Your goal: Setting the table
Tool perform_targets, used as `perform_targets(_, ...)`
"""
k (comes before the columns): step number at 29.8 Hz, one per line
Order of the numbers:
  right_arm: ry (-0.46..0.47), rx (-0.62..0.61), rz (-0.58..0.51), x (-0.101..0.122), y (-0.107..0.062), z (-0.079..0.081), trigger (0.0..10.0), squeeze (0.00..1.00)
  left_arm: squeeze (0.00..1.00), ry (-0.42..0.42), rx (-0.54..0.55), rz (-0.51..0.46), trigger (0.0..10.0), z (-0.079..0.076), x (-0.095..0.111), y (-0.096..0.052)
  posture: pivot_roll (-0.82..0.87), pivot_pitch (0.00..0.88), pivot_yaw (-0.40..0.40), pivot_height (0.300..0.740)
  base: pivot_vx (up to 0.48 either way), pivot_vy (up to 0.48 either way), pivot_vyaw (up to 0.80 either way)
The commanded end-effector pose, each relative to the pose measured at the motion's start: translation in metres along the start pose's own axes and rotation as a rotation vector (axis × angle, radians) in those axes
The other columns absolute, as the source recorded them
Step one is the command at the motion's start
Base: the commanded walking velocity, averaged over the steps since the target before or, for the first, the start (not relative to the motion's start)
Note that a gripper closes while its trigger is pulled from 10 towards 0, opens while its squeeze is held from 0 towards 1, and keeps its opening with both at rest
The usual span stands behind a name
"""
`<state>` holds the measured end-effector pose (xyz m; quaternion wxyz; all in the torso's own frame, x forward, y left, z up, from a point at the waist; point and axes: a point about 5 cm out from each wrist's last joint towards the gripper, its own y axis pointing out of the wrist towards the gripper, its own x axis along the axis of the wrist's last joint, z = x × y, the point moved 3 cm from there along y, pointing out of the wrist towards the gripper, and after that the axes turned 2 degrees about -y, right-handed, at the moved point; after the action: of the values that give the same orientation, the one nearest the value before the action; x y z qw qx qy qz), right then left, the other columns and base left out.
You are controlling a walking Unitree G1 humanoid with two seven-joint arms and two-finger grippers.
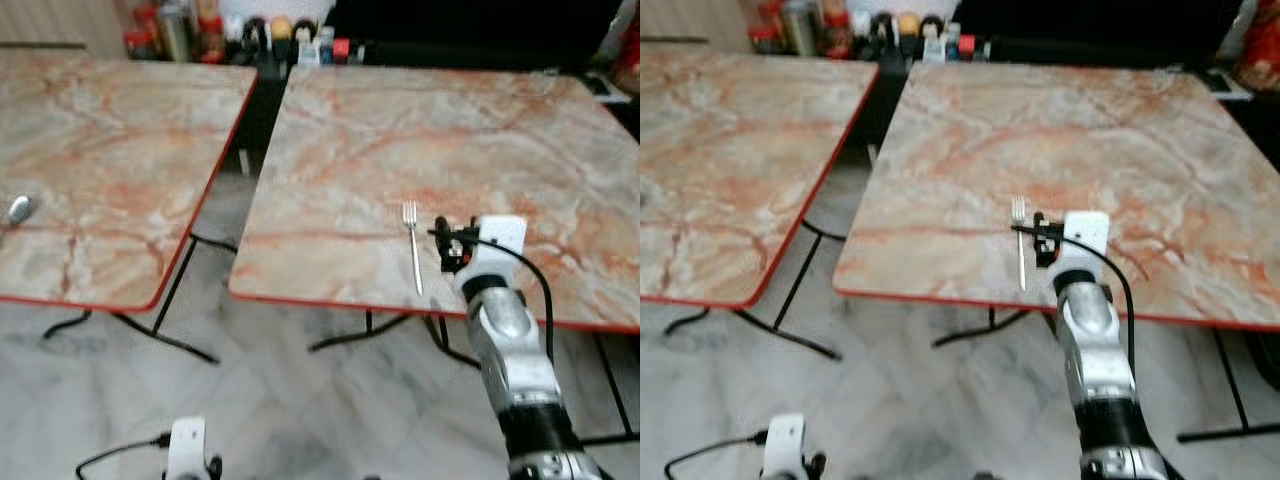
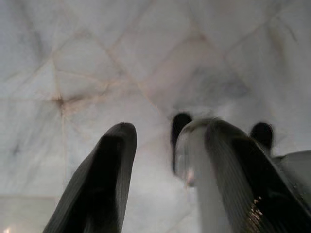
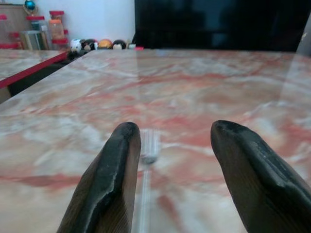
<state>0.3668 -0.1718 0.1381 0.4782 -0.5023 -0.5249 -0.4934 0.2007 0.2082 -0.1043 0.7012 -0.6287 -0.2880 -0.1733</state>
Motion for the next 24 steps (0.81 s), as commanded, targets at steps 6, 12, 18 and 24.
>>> perform_targets(6,-0.001,-0.01,-0.003,0.0023,0.0003,-0.0041,10.0,0.0,0.0,-0.007,0.003,0.018,10.0,0.0003,-0.0049,-0.0007,-0.04,0.158,-0.009,0.711,0.325,0.0,0.0)
perform_targets(12,-0.006,-0.021,0.011,-0.0016,-0.0004,-0.0069,10.0,0.0,0.0,-0.003,0.001,0.016,10.0,0.0007,-0.0046,-0.0007,-0.04,0.148,-0.006,0.711,0.334,0.0,0.0)
perform_targets(18,-0.011,-0.015,0.012,-0.0018,-0.0002,-0.0066,10.0,0.0,0.0,0.004,-0.001,0.014,10.0,0.0003,-0.004,-0.0006,-0.04,0.134,-0.003,0.711,0.351,0.0,0.0)
perform_targets(24,-0.015,-0.009,0.011,-0.0021,-0.0008,-0.0059,10.0,0.0,0.0,0.01,-0.003,0.015,10.0,-0.0004,-0.004,-0.0005,-0.04,0.13,-0.005,0.711,0.352,0.0,0.0)
